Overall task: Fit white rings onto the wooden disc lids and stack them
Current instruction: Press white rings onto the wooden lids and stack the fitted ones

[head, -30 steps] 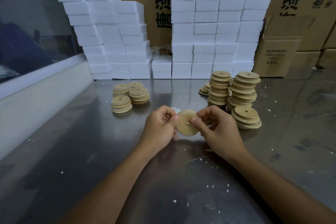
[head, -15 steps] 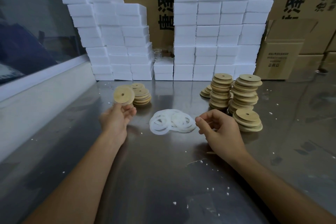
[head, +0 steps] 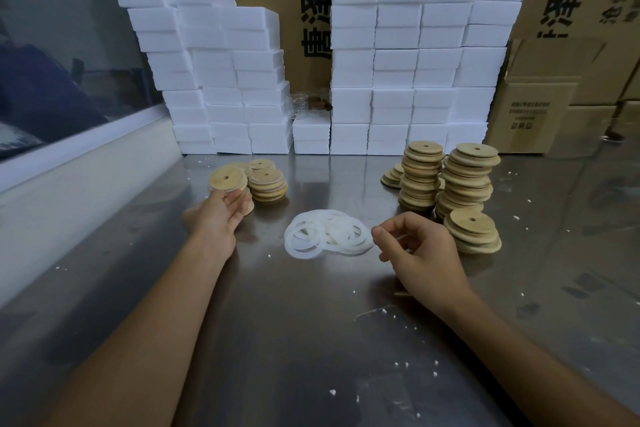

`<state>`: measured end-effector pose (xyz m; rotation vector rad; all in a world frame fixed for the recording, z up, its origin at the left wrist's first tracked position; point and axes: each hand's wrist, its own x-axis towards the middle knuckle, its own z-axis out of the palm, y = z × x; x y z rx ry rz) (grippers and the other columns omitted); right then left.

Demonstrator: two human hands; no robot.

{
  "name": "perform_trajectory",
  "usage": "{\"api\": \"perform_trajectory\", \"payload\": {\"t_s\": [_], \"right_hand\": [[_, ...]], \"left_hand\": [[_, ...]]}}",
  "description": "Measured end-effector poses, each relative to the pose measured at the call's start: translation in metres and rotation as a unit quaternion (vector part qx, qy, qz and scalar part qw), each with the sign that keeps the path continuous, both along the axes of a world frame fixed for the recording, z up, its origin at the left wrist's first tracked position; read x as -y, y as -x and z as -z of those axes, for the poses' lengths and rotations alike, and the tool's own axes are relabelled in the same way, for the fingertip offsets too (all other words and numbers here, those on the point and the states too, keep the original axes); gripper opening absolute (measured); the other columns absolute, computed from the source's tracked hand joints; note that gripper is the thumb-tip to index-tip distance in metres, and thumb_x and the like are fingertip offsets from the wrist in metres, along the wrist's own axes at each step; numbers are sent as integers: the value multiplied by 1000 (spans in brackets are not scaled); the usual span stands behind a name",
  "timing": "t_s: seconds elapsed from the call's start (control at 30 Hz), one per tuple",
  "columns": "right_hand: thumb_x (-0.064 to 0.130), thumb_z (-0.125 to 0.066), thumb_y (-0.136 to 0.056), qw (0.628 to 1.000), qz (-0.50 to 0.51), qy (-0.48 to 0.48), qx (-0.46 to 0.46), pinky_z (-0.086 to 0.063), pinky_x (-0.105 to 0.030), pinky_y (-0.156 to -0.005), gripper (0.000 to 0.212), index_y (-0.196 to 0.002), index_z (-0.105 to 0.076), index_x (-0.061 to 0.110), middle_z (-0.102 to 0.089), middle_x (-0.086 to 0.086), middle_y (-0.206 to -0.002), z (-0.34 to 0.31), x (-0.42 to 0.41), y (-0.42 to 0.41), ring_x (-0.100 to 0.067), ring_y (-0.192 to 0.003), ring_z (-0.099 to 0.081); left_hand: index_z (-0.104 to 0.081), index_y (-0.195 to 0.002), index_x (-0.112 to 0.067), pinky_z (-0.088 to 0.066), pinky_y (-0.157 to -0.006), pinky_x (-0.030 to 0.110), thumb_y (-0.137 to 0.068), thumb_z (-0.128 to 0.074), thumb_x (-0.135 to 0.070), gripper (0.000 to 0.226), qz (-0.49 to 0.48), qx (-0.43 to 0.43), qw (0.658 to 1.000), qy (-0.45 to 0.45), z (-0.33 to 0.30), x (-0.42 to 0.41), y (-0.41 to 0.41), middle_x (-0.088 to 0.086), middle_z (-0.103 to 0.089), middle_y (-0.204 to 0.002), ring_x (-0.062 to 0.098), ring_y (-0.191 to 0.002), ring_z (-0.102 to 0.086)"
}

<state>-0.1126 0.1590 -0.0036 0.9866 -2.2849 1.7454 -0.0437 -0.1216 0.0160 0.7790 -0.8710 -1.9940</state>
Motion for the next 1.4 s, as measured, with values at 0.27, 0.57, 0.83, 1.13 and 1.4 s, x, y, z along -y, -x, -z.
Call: {"api": "perform_trajectory", "payload": {"t_s": [0.27,0.57,0.83,1.13,1.4], "right_hand": [[26,-72,-89,1000,-3,-6,4,-57,-29,-60,10,-79,-69,24,-71,7,-74,0,1,-1,-15,-63,-68],[26,-71,-89,1000,0,-9,15,-58,-34,-62,10,-80,-70,22,-71,4,-72,-5,0,-7,-15,-62,-68],[24,-72,-89,999,28,-19,-41,-52,-23,-65,9,-80,-70,22,-69,13,-71,-7,-1,-9,-6,-71,-65],[33,-65,-86,911,302,-244,-140,-23,-45,-107,33,-117,-65,20,-59,-4,-123,-13,-22,15,-28,-125,-43],[27,-63,-88,916,294,-267,-57,-31,-52,-106,31,-119,-64,21,-48,-13,-132,-9,-25,22,-38,-134,-33]], "left_hand": [[-48,-131,8,-55,-55,18,-96,-52,-5,37,2,29,999,16,3,7,6,14,-69,-106,20,-84,-70],[-53,-124,6,-56,-53,21,-97,-49,-4,29,-17,40,999,21,7,9,7,12,-66,-91,21,-75,-69],[-60,-74,-15,-47,-50,27,-87,-58,-10,14,-26,214,907,361,22,-36,6,3,-60,-57,17,-48,-56],[-57,-82,-17,-38,-62,29,-81,-69,-32,19,72,256,537,801,21,-82,-8,-4,-54,-75,16,-72,-48],[-70,-114,-28,-37,-79,31,-82,-67,-55,42,95,263,521,807,23,-83,-7,-11,-47,-90,14,-90,-50]]}}
